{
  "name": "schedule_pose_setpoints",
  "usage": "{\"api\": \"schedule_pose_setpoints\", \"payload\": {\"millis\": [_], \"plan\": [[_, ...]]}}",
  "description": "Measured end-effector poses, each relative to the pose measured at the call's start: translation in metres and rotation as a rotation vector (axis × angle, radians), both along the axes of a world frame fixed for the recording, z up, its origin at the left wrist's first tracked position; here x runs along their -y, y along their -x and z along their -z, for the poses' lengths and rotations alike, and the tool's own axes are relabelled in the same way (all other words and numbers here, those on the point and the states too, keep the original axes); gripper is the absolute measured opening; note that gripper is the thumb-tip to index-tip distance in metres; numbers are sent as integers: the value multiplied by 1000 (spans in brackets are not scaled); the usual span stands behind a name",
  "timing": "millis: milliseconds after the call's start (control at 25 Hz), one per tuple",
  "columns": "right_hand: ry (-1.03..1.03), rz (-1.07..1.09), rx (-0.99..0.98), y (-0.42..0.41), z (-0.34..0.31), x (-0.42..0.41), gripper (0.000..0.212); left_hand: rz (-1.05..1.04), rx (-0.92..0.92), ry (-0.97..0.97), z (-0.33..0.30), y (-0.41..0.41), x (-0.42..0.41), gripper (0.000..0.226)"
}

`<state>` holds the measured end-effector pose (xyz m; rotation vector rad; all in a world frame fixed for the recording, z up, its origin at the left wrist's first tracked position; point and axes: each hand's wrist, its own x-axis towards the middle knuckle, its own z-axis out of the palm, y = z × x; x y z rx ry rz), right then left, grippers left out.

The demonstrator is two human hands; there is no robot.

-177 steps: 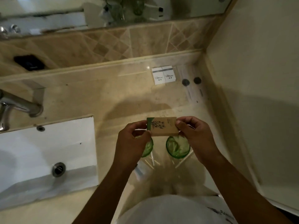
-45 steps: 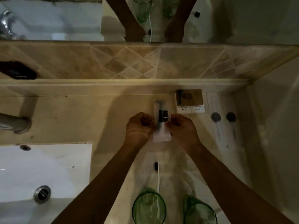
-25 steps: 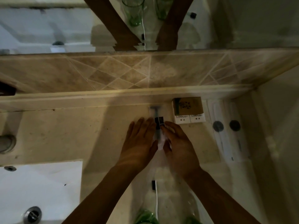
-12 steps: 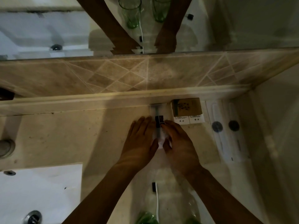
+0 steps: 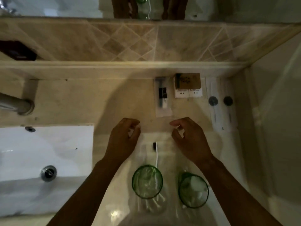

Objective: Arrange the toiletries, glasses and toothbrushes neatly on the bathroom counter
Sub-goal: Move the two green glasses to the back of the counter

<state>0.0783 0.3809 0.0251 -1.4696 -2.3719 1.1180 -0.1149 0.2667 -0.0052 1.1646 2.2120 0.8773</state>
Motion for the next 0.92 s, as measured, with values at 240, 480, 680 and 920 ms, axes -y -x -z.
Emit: {"api": "schedule_pose_setpoints", "payload": {"millis": [240, 480, 680, 920], "plan": [[168, -259, 75, -19, -32, 78, 26, -220, 322, 126, -3, -23, 93, 13], [200, -152, 187, -21, -37, 120, 33, -515, 799, 91, -21, -62, 133, 17], [235, -51, 191, -16, -38, 139, 34, -630, 1037, -18, -37, -76, 143, 17], [377, 147, 40, 4, -33, 137, 45, -665, 1059, -98, -41, -63, 135, 17]]}}
